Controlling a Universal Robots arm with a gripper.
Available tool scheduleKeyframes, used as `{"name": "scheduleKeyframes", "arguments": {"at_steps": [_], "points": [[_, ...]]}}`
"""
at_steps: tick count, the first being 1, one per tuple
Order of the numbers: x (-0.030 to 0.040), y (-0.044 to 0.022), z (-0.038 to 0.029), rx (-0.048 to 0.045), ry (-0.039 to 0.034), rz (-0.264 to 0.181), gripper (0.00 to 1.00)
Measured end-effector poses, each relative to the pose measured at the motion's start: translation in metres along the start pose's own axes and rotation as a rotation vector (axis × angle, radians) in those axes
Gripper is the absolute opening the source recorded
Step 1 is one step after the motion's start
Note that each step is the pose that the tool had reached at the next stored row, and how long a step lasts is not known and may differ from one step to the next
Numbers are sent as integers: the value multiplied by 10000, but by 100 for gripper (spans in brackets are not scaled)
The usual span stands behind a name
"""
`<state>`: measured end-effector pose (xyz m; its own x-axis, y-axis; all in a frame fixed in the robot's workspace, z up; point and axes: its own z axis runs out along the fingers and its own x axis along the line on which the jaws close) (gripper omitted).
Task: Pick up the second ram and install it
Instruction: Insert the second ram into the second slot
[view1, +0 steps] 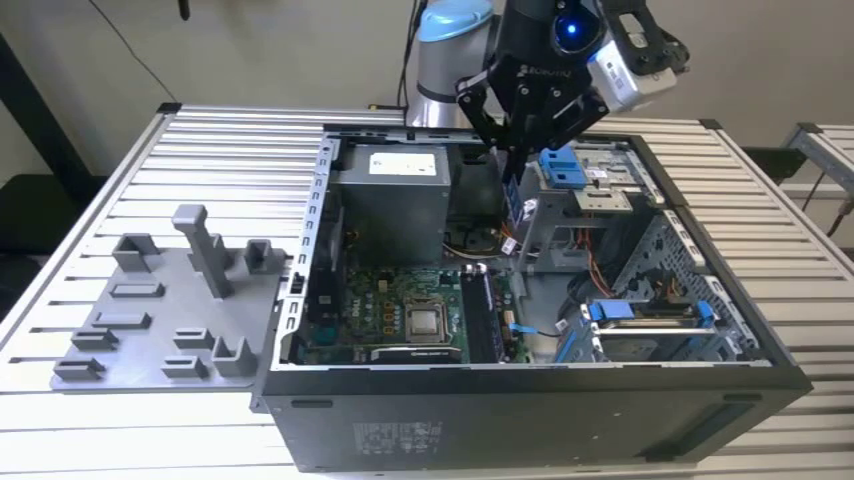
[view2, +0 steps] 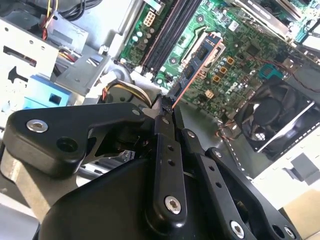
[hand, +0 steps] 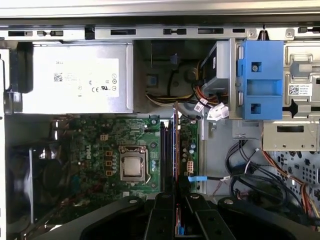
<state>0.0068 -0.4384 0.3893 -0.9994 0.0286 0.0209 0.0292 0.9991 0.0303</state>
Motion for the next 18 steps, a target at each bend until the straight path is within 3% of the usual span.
{"name": "scheduleKeyframes", "arguments": {"at_steps": [18], "points": [[-19, -2, 63, 9, -2, 8, 14]]}}
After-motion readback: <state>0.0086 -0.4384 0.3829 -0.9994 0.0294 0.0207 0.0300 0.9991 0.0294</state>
